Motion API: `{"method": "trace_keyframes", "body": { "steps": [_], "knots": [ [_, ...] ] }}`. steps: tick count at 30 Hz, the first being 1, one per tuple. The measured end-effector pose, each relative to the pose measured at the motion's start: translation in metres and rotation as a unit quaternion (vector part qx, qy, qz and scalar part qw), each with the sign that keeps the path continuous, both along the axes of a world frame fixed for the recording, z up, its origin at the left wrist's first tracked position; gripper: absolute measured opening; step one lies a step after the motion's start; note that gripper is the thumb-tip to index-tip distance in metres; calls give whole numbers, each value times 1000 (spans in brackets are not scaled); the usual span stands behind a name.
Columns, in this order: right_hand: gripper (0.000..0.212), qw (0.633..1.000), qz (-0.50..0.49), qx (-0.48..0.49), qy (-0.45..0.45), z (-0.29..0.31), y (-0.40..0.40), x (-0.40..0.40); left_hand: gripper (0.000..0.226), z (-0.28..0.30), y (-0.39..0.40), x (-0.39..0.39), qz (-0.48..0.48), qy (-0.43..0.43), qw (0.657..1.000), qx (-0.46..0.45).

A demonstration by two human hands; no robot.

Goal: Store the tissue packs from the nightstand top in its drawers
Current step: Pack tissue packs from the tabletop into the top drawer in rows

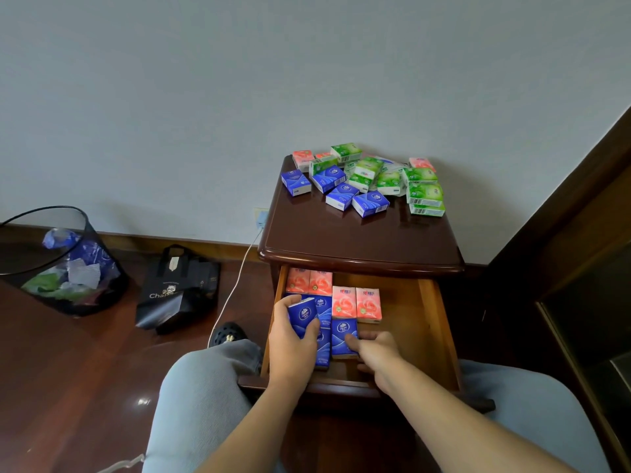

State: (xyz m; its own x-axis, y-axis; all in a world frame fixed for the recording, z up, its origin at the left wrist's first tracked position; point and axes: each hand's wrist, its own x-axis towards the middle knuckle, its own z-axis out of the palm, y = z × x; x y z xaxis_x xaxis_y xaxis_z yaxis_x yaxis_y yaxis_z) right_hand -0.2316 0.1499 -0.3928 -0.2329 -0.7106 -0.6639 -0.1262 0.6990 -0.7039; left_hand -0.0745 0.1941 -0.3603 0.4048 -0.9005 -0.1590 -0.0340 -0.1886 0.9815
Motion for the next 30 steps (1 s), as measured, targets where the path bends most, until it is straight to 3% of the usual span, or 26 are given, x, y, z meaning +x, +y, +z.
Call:
{"method": "trace_keyframes", "body": {
  "steps": [21,25,27,30],
  "knots": [
    [11,997,-49,-52,-5,-5,-1,-2,44,1,2,-4,-28,-34,999,-7],
    [10,985,2,-169,14,9,2,0,34,4,2,-6,-41,-30,999,0],
    [21,974,73,-215,-9,19,4,2,24,6,3,-7,-44,-25,999,-1],
    [34,963,153,-211,-64,33,7,8,17,8,5,-7,-53,-29,998,-3]
  ]
}}
